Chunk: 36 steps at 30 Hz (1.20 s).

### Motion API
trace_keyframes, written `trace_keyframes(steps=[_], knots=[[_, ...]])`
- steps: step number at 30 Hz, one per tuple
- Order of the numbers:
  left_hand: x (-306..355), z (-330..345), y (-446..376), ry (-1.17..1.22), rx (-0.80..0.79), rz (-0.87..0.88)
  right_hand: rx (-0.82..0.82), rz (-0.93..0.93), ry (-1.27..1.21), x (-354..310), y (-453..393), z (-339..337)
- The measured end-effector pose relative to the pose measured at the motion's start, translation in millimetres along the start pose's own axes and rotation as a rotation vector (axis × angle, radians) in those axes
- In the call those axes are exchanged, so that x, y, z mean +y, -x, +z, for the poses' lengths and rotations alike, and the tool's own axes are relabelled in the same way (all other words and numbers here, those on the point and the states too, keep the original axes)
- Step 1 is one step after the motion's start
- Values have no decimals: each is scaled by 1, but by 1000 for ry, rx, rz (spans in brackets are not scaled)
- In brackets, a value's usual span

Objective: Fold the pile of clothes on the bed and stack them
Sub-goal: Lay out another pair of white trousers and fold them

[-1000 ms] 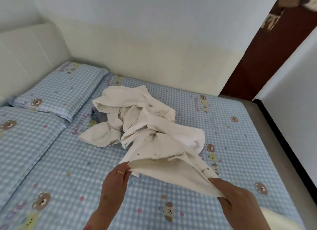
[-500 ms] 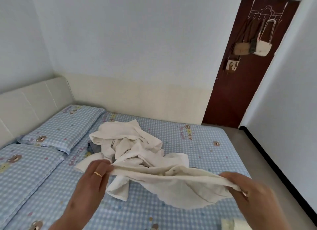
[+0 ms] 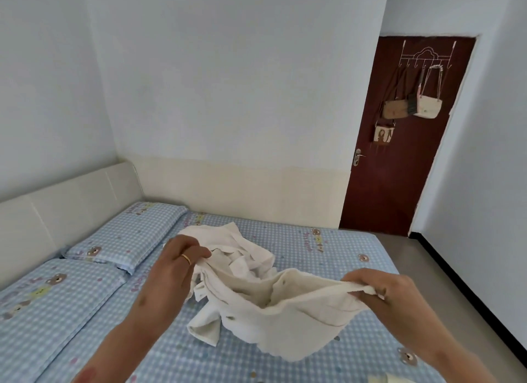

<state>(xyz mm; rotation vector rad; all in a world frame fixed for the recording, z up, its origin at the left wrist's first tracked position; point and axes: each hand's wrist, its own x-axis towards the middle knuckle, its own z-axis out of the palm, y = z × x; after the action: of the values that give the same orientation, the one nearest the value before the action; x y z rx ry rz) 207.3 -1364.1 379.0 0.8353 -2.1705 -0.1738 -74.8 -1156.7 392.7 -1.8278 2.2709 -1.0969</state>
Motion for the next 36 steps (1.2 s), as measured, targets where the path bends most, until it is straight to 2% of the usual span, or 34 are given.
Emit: trace_keyframes(steps=[2,5,9,14,17,20,23,26,28,33,36], knots=[[8,-14,1,62,46,135,-64,-116,-6,-7,8,-15],[27,-40,-4,167,82,375,-28,-254,25,-17,10,-31],[38,-48,-18,315,-70,378,-13,-267,-57,-30,-1,-32],[28,-42,-19,570,-315,229,-45,-288,-156,-51,-16,-7],[13,-36,-21,606,-363,136,-20,-253,-131,-66,-29,0],[-24,-35,-35,681,-244,-116,91,-48,-91,-54,-49,-5],[-60,-26,-57,548,-72,-309,141,152,-37,-34,-74,-3],[-71,-3,-76,367,-8,-431,177,303,66,-28,-103,19],[-64,14,-85,383,45,-504,215,382,62,-31,-120,40],[-22,40,-99,569,139,-617,414,545,-288,-55,-148,85],[8,51,-101,730,119,-623,423,566,-445,-74,-158,109]])
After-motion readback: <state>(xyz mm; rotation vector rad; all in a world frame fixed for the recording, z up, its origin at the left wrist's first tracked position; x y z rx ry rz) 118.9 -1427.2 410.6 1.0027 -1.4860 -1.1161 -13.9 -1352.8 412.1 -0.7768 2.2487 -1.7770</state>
